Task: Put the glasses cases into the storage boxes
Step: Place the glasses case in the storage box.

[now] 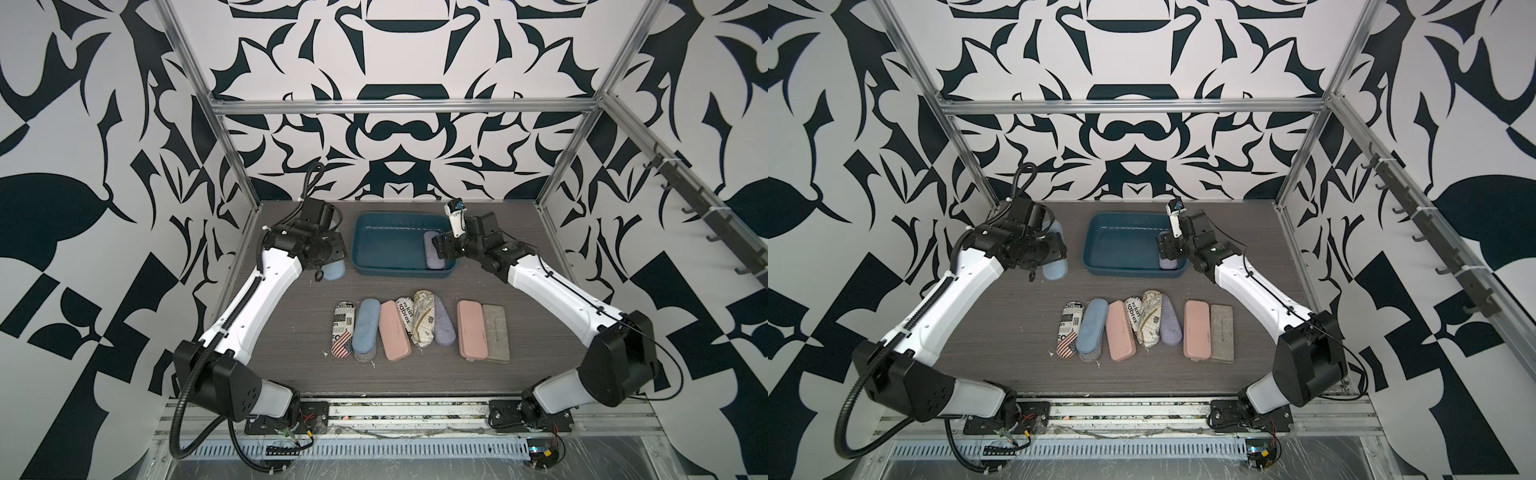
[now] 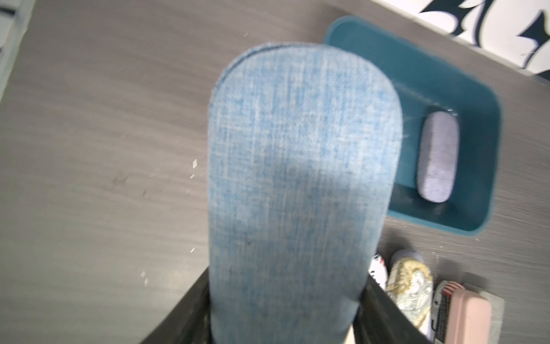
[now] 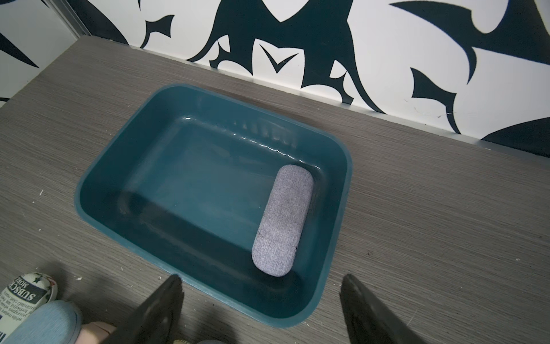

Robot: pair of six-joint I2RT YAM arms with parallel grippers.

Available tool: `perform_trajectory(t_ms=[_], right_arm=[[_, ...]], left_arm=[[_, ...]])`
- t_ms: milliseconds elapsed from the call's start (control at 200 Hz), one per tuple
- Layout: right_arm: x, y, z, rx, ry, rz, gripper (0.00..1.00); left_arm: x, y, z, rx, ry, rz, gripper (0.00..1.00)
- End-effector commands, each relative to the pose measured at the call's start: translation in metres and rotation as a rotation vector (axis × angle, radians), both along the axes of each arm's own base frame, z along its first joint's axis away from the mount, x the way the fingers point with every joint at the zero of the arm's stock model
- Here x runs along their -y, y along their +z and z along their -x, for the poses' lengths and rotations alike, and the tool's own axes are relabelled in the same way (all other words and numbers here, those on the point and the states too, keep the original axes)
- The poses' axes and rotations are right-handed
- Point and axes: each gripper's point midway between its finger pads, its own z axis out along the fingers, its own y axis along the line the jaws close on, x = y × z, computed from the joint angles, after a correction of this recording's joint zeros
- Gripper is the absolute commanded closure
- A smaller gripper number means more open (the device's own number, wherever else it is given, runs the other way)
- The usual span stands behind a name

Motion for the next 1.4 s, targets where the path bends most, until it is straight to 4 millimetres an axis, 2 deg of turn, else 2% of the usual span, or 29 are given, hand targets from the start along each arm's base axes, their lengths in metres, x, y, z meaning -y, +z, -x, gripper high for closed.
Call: perform_trajectory(t_ms=[0, 250, 385, 600, 780, 940, 1125, 1395], right_arm=[[0.005, 0.021, -0.005, 0.044, -0.032, -0.024, 0.14], [0.031, 0.034, -0.008, 0.082, -0.134, -0.011, 0.14], [0.043, 0.037, -0.009, 0.09, -0.178, -0.01, 0.14], [0.048, 0.032, -0.013, 0.077, -0.194, -0.016, 0.15], [0.047, 0.028, -0.014, 0.064, -0.189, -0.017, 0.15], [0.047, 0.024, -0.015, 0.053, -0.186, -0.015, 0.15], [0.046, 0.019, -0.017, 0.041, -0.181, -0.012, 0.15], [0.044, 0.015, -0.018, 0.03, -0.174, -0.015, 0.15]], left_arm=[[0.036, 0.001, -0.017, -0.001, -0.099, 0.025, 0.49], [0.11, -0.024, -0.074, -0.002, -0.194, 0.099, 0.49], [0.143, -0.042, -0.089, -0.026, -0.236, 0.109, 0.49], [0.179, -0.072, -0.109, -0.057, -0.257, 0.133, 0.49], [0.198, -0.093, -0.125, -0.069, -0.257, 0.158, 0.49], [0.211, -0.111, -0.13, -0.094, -0.26, 0.176, 0.49], [0.227, -0.127, -0.128, -0.119, -0.277, 0.183, 0.47], [0.239, -0.152, -0.124, -0.152, -0.282, 0.189, 0.48]])
